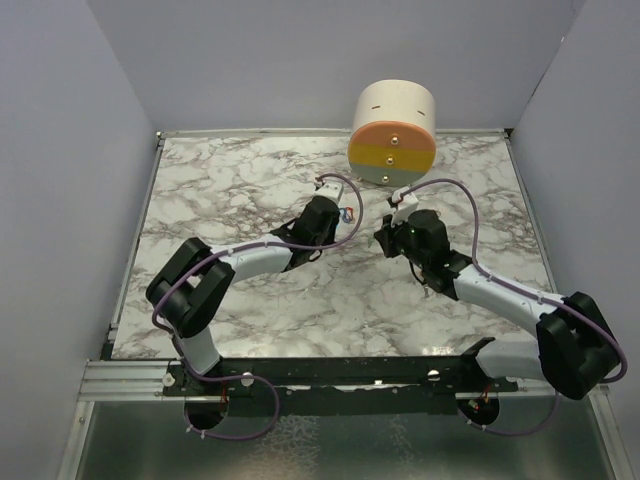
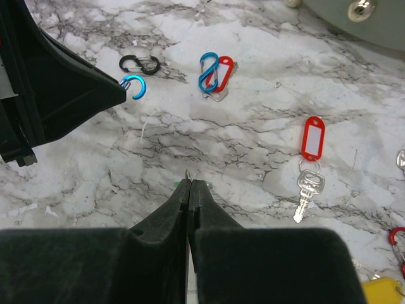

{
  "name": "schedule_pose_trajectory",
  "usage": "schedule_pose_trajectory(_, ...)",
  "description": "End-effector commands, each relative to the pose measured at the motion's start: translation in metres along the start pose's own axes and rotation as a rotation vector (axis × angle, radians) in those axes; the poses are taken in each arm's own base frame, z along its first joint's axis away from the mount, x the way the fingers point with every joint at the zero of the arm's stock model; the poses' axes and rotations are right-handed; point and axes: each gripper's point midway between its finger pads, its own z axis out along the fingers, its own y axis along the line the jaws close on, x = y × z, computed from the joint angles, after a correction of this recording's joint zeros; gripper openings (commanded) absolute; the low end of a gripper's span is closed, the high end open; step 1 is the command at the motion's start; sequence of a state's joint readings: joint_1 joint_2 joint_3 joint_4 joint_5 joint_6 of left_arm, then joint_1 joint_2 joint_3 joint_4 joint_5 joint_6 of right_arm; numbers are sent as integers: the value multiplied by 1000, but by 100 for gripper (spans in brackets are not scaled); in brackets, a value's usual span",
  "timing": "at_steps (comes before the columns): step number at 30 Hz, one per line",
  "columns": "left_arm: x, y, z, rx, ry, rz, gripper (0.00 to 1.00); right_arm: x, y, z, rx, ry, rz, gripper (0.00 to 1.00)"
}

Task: Put the keys on the keyring

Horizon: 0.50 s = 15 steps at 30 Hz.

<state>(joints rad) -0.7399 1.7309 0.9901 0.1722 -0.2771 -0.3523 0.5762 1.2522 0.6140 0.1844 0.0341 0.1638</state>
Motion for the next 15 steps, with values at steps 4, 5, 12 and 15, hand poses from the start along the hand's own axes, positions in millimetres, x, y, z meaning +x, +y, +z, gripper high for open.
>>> schedule_pose_trajectory(4,-14,-24,-24,59,-6,-33,0,-7,17,7,-49,-32,-59,1)
schedule_pose_trajectory(5,-14,-26,-26,62,-3,-32,0,-7,18,7,-52,-34,-61,1)
schedule_pose_trajectory(12,-20,-46,-37,100,-9,-23,0,-4,27,11,-78,-29,-81,1)
schedule_pose_trajectory(15,-21,-52,-39,109,-8,-19,0,-3,29,13,-84,-26,-86,1)
